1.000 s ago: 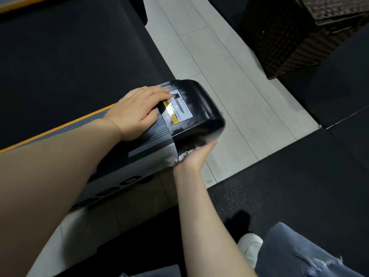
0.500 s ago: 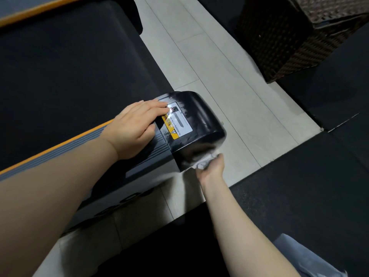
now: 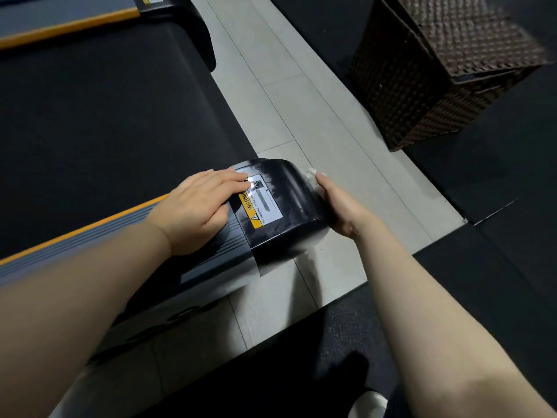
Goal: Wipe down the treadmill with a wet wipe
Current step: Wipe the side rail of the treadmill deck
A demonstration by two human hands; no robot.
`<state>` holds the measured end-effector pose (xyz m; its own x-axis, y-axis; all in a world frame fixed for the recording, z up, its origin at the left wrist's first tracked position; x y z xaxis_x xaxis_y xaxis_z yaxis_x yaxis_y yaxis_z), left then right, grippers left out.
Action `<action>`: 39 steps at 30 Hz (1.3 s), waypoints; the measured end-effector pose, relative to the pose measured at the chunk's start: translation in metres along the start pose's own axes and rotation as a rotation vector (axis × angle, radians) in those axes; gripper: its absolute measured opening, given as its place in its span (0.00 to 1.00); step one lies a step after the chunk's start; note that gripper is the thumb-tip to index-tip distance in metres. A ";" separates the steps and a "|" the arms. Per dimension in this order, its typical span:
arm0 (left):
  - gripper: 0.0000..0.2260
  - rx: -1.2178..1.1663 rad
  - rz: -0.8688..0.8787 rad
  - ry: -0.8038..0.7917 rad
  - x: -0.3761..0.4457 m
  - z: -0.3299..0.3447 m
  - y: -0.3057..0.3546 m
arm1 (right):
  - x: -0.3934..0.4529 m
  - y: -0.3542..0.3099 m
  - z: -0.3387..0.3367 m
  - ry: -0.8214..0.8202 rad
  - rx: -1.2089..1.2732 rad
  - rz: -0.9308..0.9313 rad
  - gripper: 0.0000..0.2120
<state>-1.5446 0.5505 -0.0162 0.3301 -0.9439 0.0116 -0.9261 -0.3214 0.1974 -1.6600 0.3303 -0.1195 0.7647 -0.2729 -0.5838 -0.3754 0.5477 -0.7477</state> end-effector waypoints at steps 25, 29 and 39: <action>0.24 0.022 0.026 -0.024 -0.002 -0.001 -0.002 | 0.029 0.027 -0.026 0.119 -0.124 0.162 0.13; 0.24 0.014 0.028 -0.022 0.000 0.000 -0.003 | 0.000 0.074 -0.045 0.132 -0.022 0.309 0.11; 0.25 0.166 -0.026 -0.041 -0.003 -0.007 0.008 | -0.079 0.036 -0.062 0.345 0.221 0.279 0.10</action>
<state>-1.5518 0.5514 -0.0081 0.3496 -0.9364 -0.0319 -0.9360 -0.3505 0.0326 -1.7660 0.3226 -0.1200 0.4185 -0.3174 -0.8509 -0.3926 0.7817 -0.4846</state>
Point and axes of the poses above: each hand's wrist, its own x-axis towards the middle knuckle, its own z-axis out of the palm, y = z × x, the point moved 5 cm from there along x, towards the middle knuckle, and after that the axes turned 5 degrees about x, right-handed, at the moved point
